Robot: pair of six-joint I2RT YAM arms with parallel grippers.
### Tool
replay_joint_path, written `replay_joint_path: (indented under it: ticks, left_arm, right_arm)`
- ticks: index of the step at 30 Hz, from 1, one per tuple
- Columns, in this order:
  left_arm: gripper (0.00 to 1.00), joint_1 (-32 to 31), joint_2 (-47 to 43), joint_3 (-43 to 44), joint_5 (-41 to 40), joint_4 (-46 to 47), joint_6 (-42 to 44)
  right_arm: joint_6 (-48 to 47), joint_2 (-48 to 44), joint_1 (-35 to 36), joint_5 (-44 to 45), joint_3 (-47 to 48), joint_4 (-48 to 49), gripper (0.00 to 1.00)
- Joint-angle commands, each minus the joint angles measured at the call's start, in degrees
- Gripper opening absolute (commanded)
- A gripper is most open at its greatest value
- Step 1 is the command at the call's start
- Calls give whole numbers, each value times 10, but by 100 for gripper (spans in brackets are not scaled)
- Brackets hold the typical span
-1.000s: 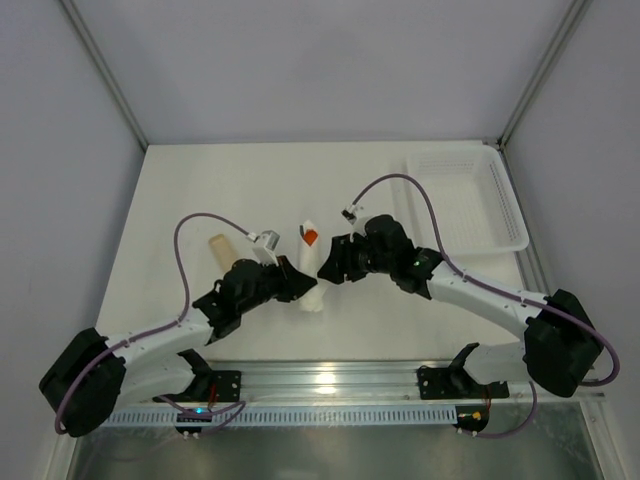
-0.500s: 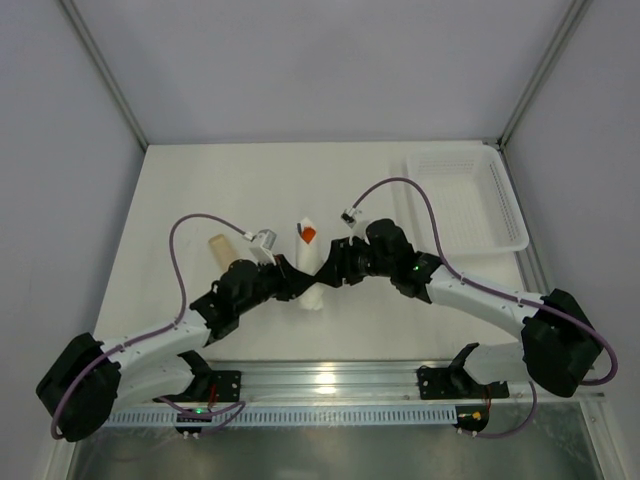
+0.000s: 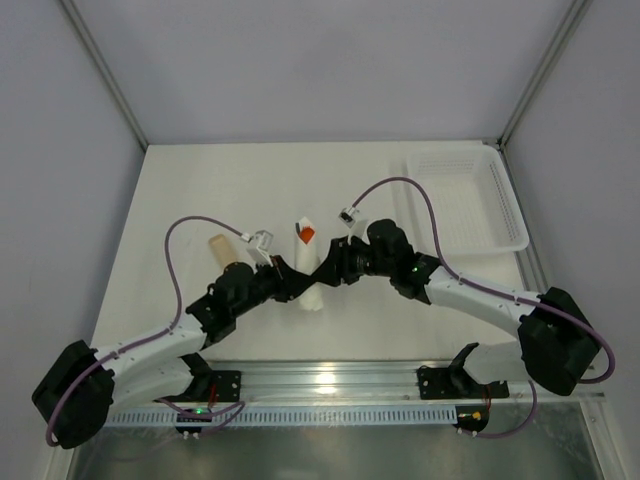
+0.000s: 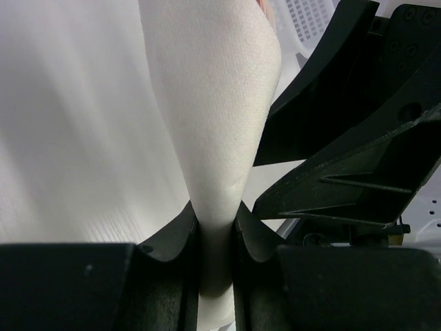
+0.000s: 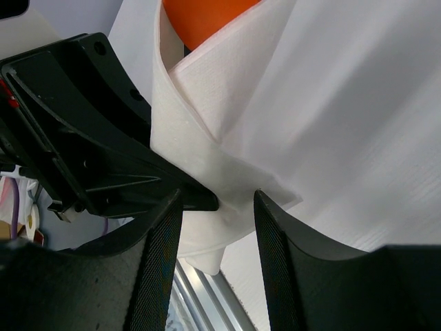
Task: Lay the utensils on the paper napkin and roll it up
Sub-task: Roll the napkin.
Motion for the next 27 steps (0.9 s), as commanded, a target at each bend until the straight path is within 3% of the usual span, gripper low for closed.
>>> replay_joint_path:
  ticks: [1, 20, 27]
  left_arm:
    - [0, -2, -19, -8, 9, 41, -5]
    - [0, -2, -39, -18, -1, 58, -16]
    - [0, -2, -33, -20, 14, 65, -20]
  right_arm:
    - [5, 2, -2, -18, -6, 44, 50]
    - [39, 25, -23, -141, -56, 159, 45]
    - [34, 19, -28, -113, -58, 163, 45]
